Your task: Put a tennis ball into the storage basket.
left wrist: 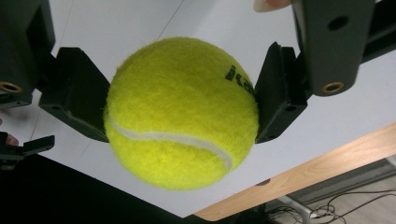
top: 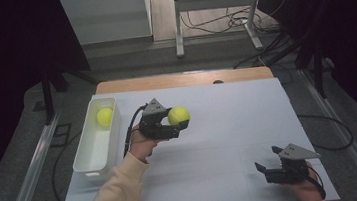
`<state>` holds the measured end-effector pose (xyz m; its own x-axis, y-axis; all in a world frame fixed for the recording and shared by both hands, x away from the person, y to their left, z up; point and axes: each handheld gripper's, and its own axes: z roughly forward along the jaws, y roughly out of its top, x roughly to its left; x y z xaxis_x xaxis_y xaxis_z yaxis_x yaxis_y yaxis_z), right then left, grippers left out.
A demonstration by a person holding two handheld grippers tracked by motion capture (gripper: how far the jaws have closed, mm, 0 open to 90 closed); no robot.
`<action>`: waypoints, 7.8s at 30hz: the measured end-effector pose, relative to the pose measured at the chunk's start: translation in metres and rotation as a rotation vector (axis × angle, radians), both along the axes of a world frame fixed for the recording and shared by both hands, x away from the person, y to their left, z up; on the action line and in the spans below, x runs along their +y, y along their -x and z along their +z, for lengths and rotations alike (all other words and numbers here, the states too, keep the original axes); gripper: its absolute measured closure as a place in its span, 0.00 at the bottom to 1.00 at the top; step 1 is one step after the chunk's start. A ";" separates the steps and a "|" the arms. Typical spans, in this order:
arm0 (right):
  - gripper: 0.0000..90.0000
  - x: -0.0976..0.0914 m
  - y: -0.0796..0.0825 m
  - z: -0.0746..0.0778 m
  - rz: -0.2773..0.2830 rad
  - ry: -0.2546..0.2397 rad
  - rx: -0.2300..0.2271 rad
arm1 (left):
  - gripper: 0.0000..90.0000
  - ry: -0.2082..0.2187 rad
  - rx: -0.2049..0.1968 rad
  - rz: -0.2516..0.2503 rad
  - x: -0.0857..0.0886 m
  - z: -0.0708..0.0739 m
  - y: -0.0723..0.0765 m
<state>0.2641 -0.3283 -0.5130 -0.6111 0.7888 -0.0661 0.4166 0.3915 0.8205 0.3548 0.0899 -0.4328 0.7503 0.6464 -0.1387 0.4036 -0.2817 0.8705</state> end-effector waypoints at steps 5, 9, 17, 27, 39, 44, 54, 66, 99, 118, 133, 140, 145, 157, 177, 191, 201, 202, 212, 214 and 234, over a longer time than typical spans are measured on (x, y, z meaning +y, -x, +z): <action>0.16 0.000 0.000 0.000 0.000 0.000 0.000 | 0.28 0.003 -0.007 0.005 0.004 0.002 0.001; 0.16 0.000 0.000 0.000 0.000 0.000 -0.001 | 0.28 0.004 -0.008 0.009 0.006 0.003 0.002; 0.16 0.000 0.000 0.000 -0.001 0.000 -0.001 | 0.28 0.015 -0.013 0.020 0.010 0.005 0.002; 0.16 0.000 0.000 0.000 -0.001 0.000 -0.002 | 0.28 0.031 -0.025 0.035 0.018 0.011 0.005; 0.16 0.000 0.000 0.000 -0.002 0.002 -0.001 | 0.28 0.036 -0.027 0.068 0.032 0.014 0.006; 0.16 0.000 0.000 0.000 -0.002 0.003 -0.002 | 0.28 0.026 -0.022 0.076 0.035 0.011 0.007; 0.16 0.000 0.000 0.000 -0.002 0.000 -0.004 | 0.28 0.025 -0.020 0.103 0.048 0.011 0.010; 0.16 0.000 0.001 0.000 -0.001 0.000 -0.004 | 0.28 0.044 -0.030 0.154 0.069 0.014 0.019; 0.16 -0.001 0.001 0.002 -0.013 0.003 -0.014 | 0.28 0.069 -0.010 0.323 0.138 0.006 0.039; 0.16 0.000 0.001 0.001 -0.010 0.004 -0.010 | 0.28 0.076 -0.024 0.419 0.170 0.008 0.043; 0.16 0.000 0.001 0.001 -0.006 0.003 -0.008 | 0.28 0.061 -0.009 0.500 0.193 0.004 0.039; 0.16 0.000 0.001 0.001 -0.008 0.004 -0.008 | 0.28 0.058 0.004 0.522 0.200 0.002 0.038; 0.16 0.000 0.001 0.000 -0.005 0.004 -0.006 | 0.28 0.048 0.022 0.532 0.202 -0.001 0.033; 0.16 0.000 0.001 0.000 -0.004 0.009 -0.004 | 0.28 -0.009 0.075 0.540 0.204 -0.007 0.025; 0.16 0.001 0.001 0.000 0.000 0.016 -0.008 | 0.28 -0.096 0.166 0.530 0.204 -0.014 0.018; 0.16 0.001 0.002 0.001 0.002 0.017 -0.009 | 0.11 -0.065 0.115 0.526 0.200 -0.007 0.023; 0.16 0.001 0.002 0.001 0.004 0.015 -0.014 | 0.11 -0.022 0.054 0.377 0.176 -0.002 0.034; 0.16 0.001 0.002 0.001 0.004 0.015 -0.014 | 0.11 -0.023 0.053 0.368 0.174 -0.002 0.035; 0.16 0.001 0.003 0.002 0.010 0.009 -0.014 | 0.11 -0.019 0.036 0.284 0.150 -0.005 0.046; 0.16 0.001 0.003 0.002 0.011 0.007 -0.016 | 0.11 -0.016 0.028 0.264 0.144 -0.006 0.049; 0.16 0.002 0.004 0.004 0.037 -0.023 -0.019 | 0.12 -0.027 0.002 0.150 0.098 -0.022 0.085</action>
